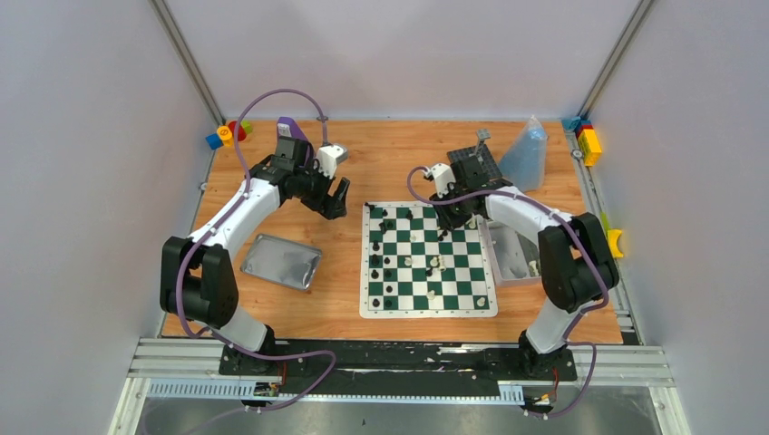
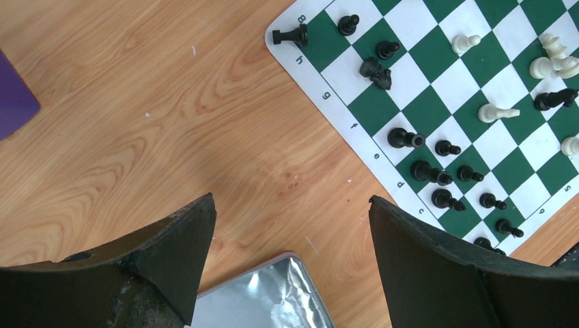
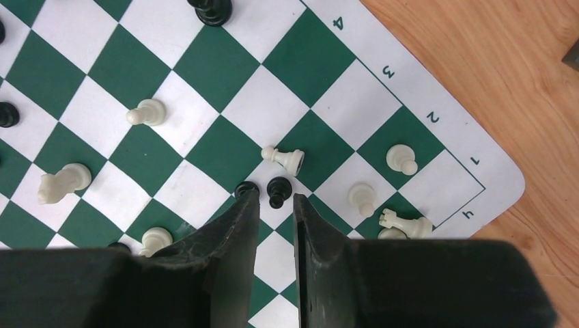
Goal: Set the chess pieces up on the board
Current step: Pick up the chess piece from the chessboard.
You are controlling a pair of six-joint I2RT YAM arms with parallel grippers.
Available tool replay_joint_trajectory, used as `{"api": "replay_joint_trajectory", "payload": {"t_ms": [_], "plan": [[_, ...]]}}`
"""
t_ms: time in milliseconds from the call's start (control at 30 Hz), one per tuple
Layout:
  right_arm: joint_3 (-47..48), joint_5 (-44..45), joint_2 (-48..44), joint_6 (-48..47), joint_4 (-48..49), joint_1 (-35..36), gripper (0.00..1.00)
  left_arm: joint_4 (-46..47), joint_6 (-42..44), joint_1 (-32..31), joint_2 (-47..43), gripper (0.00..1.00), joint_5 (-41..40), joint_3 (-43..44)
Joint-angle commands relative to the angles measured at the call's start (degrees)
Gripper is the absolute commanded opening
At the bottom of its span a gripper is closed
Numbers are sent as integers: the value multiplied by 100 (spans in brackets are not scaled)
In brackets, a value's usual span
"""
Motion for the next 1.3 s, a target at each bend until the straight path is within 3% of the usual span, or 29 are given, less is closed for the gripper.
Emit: {"api": "replay_joint_trajectory", "payload": {"t_ms": [0, 1267], "plan": [[64, 41, 147, 9, -70, -24, 25, 93, 78, -5, -153, 90, 23, -8], [504, 130, 680, 1, -184, -55, 22, 198, 139, -5, -259, 91, -42, -124]]}}
